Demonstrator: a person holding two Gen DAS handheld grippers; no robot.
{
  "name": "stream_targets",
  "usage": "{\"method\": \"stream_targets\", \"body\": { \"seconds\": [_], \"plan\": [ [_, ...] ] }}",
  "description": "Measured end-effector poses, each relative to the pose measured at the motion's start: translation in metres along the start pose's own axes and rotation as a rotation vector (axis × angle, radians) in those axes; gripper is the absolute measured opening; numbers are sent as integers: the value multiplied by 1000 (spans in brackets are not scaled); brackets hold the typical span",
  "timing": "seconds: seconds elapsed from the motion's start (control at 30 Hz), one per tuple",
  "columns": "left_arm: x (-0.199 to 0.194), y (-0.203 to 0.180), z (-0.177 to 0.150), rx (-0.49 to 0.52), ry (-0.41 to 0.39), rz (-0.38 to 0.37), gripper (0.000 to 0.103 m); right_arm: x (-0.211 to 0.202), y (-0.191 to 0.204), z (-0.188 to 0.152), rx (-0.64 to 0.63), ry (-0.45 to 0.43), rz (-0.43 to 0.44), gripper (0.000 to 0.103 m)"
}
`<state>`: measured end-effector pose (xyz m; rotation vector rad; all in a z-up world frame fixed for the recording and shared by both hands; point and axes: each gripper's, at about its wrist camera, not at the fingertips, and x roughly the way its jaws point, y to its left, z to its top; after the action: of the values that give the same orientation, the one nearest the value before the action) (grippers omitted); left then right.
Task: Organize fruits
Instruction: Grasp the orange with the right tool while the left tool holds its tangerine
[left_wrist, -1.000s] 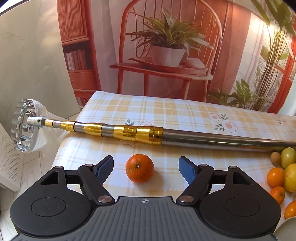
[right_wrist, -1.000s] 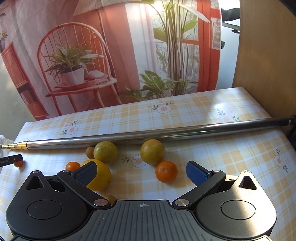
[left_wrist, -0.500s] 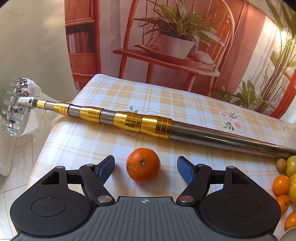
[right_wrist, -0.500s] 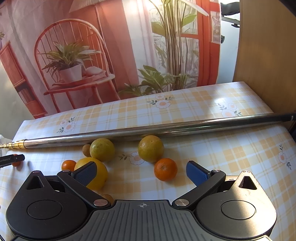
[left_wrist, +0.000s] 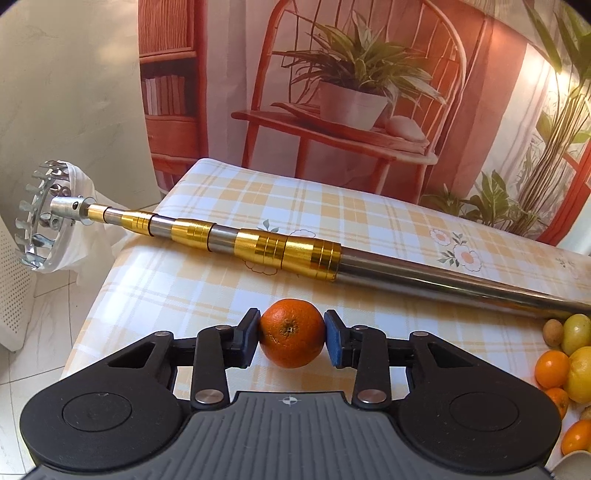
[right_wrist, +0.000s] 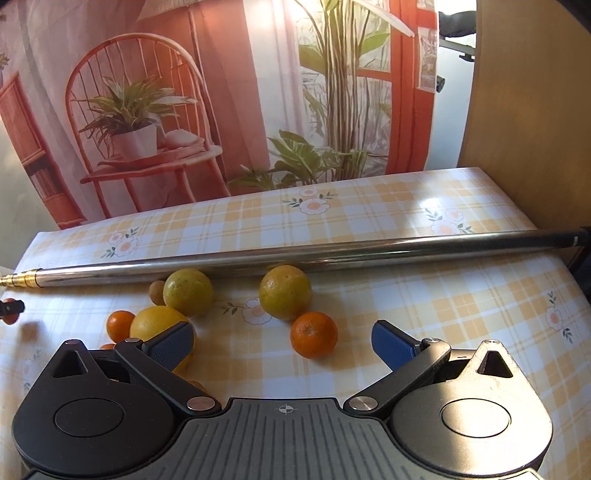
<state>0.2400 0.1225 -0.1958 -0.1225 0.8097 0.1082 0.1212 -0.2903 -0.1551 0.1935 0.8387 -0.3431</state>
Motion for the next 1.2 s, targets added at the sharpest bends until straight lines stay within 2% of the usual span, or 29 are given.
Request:
{"method": "stream_targets", "body": {
  "seconds": [0.17, 0.47, 0.7, 1.0, 1.13, 1.2],
  "plan": [
    [-27, -12, -7, 25, -38, -49, 39, 8, -11, -7, -31, -9, -38, 89],
    [-71, -45, -19, 45, -82, -153, 39, 26, -22, -9, -74, -32, -30, 65],
    [-90, -62, -29, 54, -91, -221, 39, 39, -9, 6, -141, -123, 33, 64],
    [-96, -72, -38, 84, -83, -255, 39, 80, -2, 13, -124, -58, 44, 56],
    [-96, -74, -42, 97, -71, -258, 39, 86, -3, 11, -108, -31, 83, 43],
    [-97, -75, -43, 102, -66, -261, 39, 84, -1, 10, -112, -30, 77, 42]
  ]
}}
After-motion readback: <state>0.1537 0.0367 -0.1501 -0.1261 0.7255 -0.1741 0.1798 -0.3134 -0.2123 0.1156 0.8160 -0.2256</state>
